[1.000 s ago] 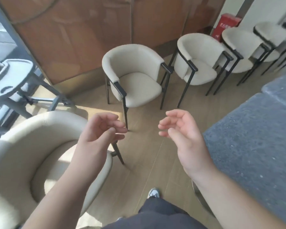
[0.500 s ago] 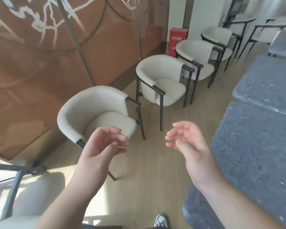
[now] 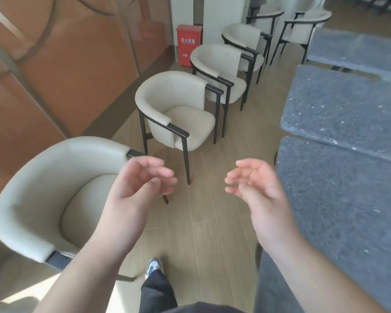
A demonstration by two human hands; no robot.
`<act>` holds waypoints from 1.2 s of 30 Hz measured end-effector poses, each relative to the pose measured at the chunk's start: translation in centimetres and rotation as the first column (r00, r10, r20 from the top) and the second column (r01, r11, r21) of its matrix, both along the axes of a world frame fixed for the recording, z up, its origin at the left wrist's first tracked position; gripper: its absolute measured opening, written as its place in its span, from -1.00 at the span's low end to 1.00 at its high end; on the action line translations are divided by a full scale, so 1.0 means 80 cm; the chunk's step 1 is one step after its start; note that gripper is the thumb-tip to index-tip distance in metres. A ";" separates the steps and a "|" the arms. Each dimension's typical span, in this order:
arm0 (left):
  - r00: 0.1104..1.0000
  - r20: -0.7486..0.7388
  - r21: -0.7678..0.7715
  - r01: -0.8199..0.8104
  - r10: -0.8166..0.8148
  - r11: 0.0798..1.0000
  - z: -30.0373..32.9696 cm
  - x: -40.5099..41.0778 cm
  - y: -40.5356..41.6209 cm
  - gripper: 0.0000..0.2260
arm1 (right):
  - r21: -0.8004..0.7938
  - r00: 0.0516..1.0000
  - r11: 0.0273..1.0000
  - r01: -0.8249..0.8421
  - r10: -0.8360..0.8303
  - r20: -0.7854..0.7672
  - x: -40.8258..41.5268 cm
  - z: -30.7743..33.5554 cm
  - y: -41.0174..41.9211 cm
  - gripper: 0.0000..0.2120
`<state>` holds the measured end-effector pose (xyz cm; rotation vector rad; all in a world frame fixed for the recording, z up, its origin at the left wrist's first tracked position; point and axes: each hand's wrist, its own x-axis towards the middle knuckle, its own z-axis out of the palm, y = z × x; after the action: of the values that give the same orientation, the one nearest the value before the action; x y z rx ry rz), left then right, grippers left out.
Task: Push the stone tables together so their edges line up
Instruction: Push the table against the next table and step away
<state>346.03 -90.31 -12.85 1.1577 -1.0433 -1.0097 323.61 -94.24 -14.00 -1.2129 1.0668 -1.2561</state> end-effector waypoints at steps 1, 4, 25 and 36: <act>1.000 -0.010 -0.005 0.012 -0.012 1.000 -0.001 0.013 -0.018 -0.75 | -0.004 1.000 1.000 0.021 -0.021 -0.010 0.012 0.000 -0.013 -0.66; 0.997 -0.024 -0.004 0.069 -0.069 0.998 -0.001 0.055 -0.072 -0.76 | -0.013 0.996 0.997 0.078 -0.078 -0.030 0.056 0.000 -0.056 -0.67; 0.919 -0.032 0.064 0.394 -0.393 0.917 -0.022 0.132 -0.383 -0.70 | 0.080 0.901 0.899 0.431 -0.425 -0.087 0.136 -0.018 -0.249 -0.61; 0.871 0.026 0.096 0.486 -0.490 0.869 -0.017 -0.053 -0.590 -0.66 | 0.076 0.836 0.832 0.549 -0.548 -0.038 -0.033 -0.028 -0.423 -0.57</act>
<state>341.76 -137.55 -14.25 1.0086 -1.3852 -1.4405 320.97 -128.09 -16.21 -0.8711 1.5335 -1.6157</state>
